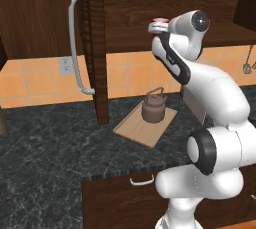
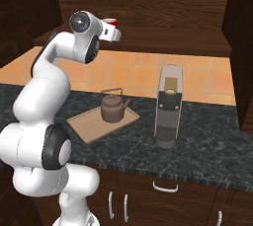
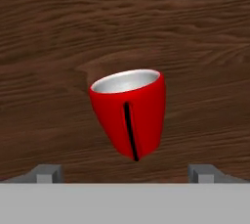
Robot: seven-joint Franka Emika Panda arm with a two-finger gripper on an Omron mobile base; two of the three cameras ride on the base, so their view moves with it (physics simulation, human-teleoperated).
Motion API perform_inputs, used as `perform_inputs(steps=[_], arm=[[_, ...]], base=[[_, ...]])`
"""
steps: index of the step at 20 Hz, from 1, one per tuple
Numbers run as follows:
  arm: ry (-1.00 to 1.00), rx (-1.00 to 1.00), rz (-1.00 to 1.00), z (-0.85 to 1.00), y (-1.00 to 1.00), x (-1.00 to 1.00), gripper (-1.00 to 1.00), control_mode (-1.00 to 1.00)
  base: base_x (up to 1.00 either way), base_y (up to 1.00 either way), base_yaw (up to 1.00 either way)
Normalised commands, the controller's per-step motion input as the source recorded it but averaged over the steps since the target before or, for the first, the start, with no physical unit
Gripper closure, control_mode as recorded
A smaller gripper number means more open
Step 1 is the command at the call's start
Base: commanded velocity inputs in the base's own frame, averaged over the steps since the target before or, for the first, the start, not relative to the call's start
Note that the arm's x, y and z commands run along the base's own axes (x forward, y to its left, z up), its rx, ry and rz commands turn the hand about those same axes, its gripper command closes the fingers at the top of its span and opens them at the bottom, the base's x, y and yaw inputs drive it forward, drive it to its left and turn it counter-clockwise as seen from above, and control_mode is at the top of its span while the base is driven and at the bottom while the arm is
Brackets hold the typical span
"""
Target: Pick the kettle from the counter and place it on the tray. Then pick the mug from the cabinet and place it on the tray. Then close the cabinet doors.
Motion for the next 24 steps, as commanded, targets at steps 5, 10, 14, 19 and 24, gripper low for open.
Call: perform_inputs(steps=[5, 10, 14, 19, 24], arm=[[0.00, -0.04, 0.21, 0.07, -0.07, 0.26, -1.00, -1.00], [0.03, -0.15, 0.14, 0.04, -0.04, 0.21, -1.00, -1.00], [0.08, -0.19, 0.08, 0.00, 0.00, 0.21, -1.00, -1.00], [0.11, -0.15, 0.03, 0.00, 0.00, 0.27, -1.00, -1.00], [0.03, -0.01, 0.00, 0.00, 0.02, 0.23, -1.00, -1.00]], base=[[0.00, 0.00, 0.00], [0.00, 0.00, 0.00], [0.00, 0.00, 0.00], [0.00, 0.00, 0.00], [0.00, 0.00, 0.00]])
